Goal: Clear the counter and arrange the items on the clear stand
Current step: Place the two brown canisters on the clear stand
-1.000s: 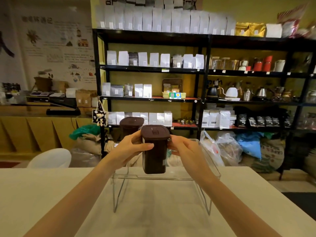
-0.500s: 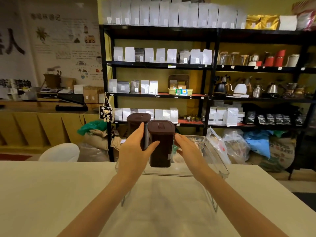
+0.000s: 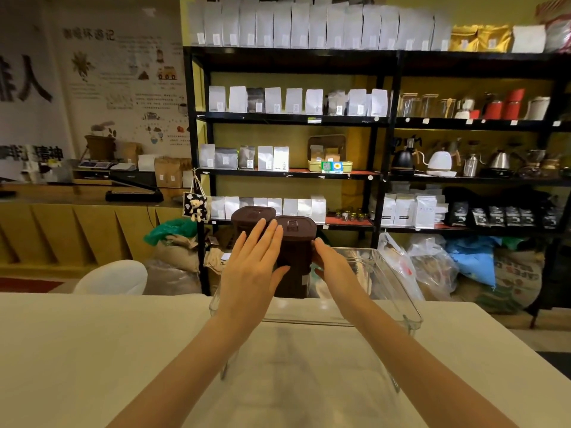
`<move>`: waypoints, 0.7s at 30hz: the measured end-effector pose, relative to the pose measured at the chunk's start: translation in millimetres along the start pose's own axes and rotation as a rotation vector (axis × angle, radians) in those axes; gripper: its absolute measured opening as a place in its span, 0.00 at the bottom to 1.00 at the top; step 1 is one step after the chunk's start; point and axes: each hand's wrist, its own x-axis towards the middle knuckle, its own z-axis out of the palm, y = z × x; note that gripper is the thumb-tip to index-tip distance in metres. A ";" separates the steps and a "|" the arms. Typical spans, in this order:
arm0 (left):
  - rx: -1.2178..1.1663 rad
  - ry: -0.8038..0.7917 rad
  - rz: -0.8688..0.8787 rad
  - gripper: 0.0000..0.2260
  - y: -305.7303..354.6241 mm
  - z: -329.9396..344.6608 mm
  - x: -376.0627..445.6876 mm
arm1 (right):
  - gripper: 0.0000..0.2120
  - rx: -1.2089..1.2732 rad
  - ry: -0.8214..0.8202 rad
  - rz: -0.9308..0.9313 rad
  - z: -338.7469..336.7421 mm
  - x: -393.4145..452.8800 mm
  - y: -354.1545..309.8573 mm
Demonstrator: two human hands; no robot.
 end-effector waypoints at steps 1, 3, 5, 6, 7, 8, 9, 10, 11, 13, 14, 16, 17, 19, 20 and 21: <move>0.014 -0.011 0.004 0.31 -0.8 1.0 1.6 | 0.09 0.000 0.005 -0.004 0.2 1.1 -0.2; 0.036 -0.023 0.006 0.32 -2.0 3.4 4.9 | 0.11 0.010 0.012 -0.013 -0.2 3.6 0.2; 0.058 -0.032 0.009 0.32 -2.6 5.6 7.5 | 0.15 -0.003 0.006 -0.009 -0.9 6.0 0.1; 0.067 -0.033 0.011 0.33 -2.8 6.9 8.6 | 0.15 -0.016 0.000 -0.013 -0.6 8.0 0.3; 0.075 -0.032 0.015 0.33 -2.6 8.3 9.6 | 0.14 -0.025 -0.005 -0.020 -0.1 10.4 1.0; 0.082 -0.030 0.020 0.33 -2.3 9.8 10.6 | 0.14 -0.029 -0.002 -0.025 0.3 13.4 2.1; 0.087 -0.029 0.021 0.32 -1.6 11.4 11.8 | 0.14 -0.035 0.007 -0.028 0.6 16.9 3.5; 0.088 -0.026 0.017 0.32 -1.0 13.3 12.8 | 0.15 -0.043 0.015 -0.028 0.3 20.0 4.6; 0.085 -0.023 0.007 0.32 -0.4 15.4 14.1 | 0.15 -0.048 0.022 -0.025 0.2 22.8 5.4; 0.069 -0.023 -0.018 0.32 0.1 18.8 17.0 | 0.17 -0.048 0.028 -0.019 0.0 27.4 6.6; 0.064 -0.026 -0.026 0.32 0.0 20.4 18.2 | 0.17 -0.048 0.031 -0.016 -0.1 29.3 6.8; 0.064 -0.029 -0.030 0.31 -0.7 23.3 20.1 | 0.18 -0.047 0.034 -0.011 0.3 32.9 7.0; 0.065 -0.031 -0.030 0.30 -1.1 24.4 21.3 | 0.18 -0.046 0.033 -0.011 0.3 34.5 6.8; 0.068 -0.038 -0.036 0.29 -1.3 26.2 24.1 | 0.18 -0.045 0.029 -0.011 0.1 37.0 5.8; 0.071 -0.044 -0.042 0.28 -1.2 27.1 25.5 | 0.18 -0.050 0.021 -0.012 -0.3 37.7 5.4; 0.071 -0.051 -0.046 0.27 -1.2 27.8 26.9 | 0.19 -0.056 0.011 -0.016 -0.4 38.2 5.4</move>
